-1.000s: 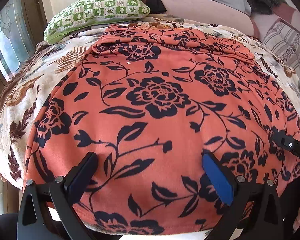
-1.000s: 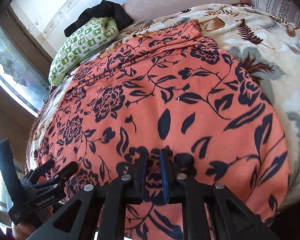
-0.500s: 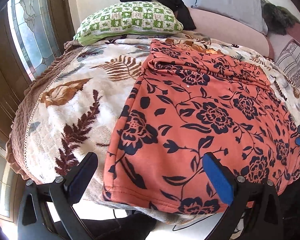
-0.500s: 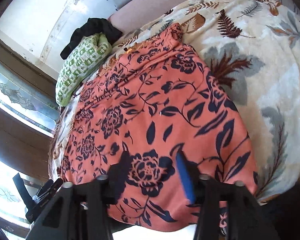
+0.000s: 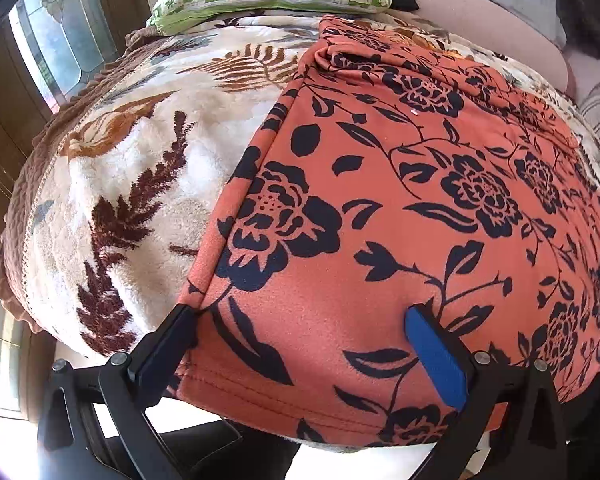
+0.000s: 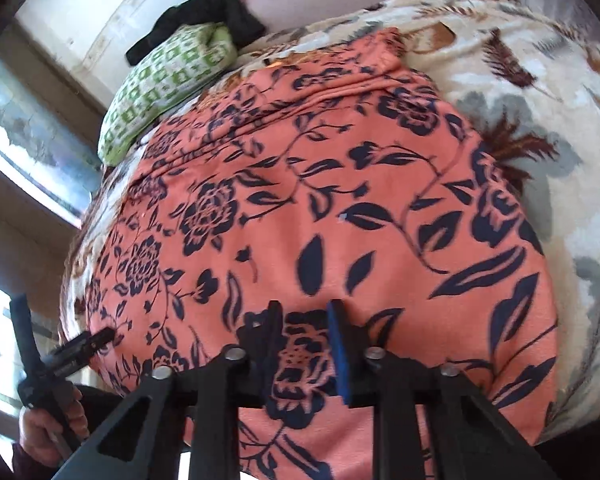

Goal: Fold small clothes

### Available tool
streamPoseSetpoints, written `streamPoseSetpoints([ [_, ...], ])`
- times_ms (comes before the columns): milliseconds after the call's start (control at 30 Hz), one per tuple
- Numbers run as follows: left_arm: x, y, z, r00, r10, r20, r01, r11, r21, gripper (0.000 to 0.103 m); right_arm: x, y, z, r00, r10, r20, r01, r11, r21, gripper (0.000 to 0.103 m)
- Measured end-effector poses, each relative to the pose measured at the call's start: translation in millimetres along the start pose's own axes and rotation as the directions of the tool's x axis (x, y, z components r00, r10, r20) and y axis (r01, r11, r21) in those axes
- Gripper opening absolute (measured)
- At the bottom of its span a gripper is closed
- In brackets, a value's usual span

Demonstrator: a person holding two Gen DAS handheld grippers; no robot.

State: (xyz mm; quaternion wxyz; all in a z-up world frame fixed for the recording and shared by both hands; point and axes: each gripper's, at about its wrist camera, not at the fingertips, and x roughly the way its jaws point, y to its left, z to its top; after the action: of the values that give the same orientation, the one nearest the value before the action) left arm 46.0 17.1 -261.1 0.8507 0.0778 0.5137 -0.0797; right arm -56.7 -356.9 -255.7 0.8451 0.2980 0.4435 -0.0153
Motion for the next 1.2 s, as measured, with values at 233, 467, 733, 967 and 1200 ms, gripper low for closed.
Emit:
streamPoseSetpoints([
  [233, -7.0, 4.2, -0.3, 0.999, 0.024, -0.032, -0.024, 1.000, 0.005, 0.103, -30.3, -63.6, 12.7, 0.995, -0.032, 0.094, 0.011, 0.976, 0.218, 0.009],
  [467, -38.4, 36.9, 18.8, 0.999, 0.025, 0.030, -0.023, 0.999, -0.035, 0.103, -60.7, -100.7, 19.1, 0.978, -0.031, 0.204, -0.046, 0.931, 0.363, 0.014],
  [733, -44.4, 69.7, 31.1, 0.999, 0.031, 0.011, -0.029, 0.992, -0.123, 0.103, -62.3, -101.9, 14.3, 0.980, -0.011, 0.197, -0.065, 0.924, 0.377, 0.016],
  [967, -37.6, 72.4, 30.4, 0.998, 0.050, -0.028, -0.053, 0.992, -0.118, 0.103, -58.8, -55.6, 11.0, 0.983, -0.060, 0.171, 0.031, 0.986, 0.165, 0.016],
  [1200, -20.2, 78.3, 22.0, 0.993, -0.069, -0.100, 0.057, 0.991, -0.123, 0.102, -64.5, -72.7, 7.5, 0.979, -0.104, 0.176, 0.058, 0.968, 0.245, 0.070],
])
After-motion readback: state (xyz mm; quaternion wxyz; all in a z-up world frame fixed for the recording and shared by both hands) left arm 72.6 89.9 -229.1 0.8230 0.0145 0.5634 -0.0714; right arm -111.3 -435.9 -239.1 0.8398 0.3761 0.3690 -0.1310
